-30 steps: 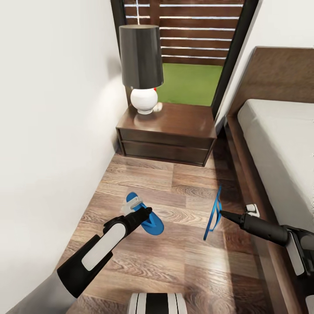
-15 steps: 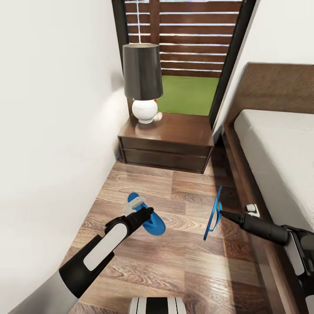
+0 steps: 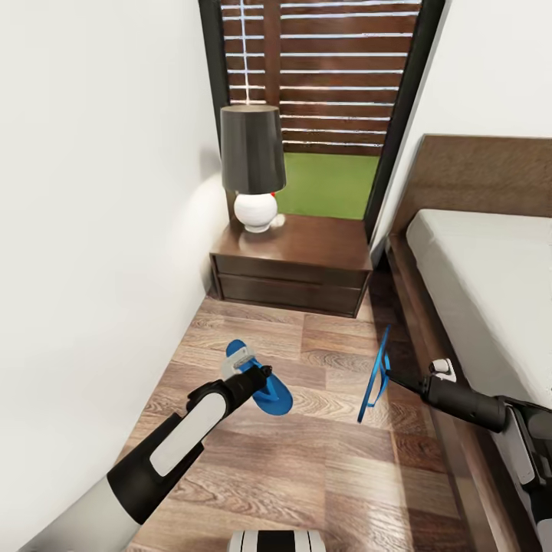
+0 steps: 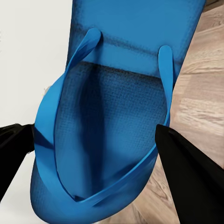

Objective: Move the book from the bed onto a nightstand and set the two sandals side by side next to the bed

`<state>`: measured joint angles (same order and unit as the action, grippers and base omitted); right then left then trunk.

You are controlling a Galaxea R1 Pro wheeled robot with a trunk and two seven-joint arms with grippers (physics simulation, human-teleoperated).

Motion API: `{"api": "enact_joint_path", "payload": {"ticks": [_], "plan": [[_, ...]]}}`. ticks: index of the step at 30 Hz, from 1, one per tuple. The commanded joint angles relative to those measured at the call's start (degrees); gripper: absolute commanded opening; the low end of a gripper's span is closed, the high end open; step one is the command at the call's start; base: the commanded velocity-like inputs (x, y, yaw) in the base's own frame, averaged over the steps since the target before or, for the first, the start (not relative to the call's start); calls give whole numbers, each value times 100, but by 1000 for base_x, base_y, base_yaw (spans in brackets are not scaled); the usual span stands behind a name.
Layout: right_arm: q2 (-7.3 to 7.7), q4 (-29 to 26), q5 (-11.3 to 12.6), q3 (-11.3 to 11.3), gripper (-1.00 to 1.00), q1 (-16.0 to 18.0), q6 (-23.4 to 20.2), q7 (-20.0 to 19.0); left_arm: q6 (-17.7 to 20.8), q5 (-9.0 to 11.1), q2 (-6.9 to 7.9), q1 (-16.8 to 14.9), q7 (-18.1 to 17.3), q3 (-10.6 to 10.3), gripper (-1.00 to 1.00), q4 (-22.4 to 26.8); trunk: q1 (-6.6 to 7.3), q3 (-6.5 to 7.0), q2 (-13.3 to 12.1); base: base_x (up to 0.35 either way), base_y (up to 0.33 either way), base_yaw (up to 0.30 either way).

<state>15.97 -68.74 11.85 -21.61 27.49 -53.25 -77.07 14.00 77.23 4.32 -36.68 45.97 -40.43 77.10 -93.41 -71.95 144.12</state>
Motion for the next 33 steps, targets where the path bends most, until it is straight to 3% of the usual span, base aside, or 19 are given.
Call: {"api": "enact_joint_path", "payload": {"ticks": [1,5,9,27,33], "plan": [[2,1,10,-1,-100,2,-36,-5,15,11,-27,-6,35,-9,-100,-26,3,18,0,0,0,0],[-5,1,10,-1,-100,2,-36,-2,15,4,-103,-6,35,-9,-100,-122,14,107,-5,0,0,0],[-6,1,10,2,-100,2,-36,-1,15,3,-145,-6,35,-9,-100,-156,14,107,-5,0,0,0],[-6,1,10,5,-100,2,-36,-1,22,11,-142,-6,35,-9,-100,-161,14,107,-5,-4,0,0],[-6,1,10,7,-100,2,-36,-1,24,11,-142,-6,35,-9,-100,-161,14,107,-5,-220,0,0]]}}
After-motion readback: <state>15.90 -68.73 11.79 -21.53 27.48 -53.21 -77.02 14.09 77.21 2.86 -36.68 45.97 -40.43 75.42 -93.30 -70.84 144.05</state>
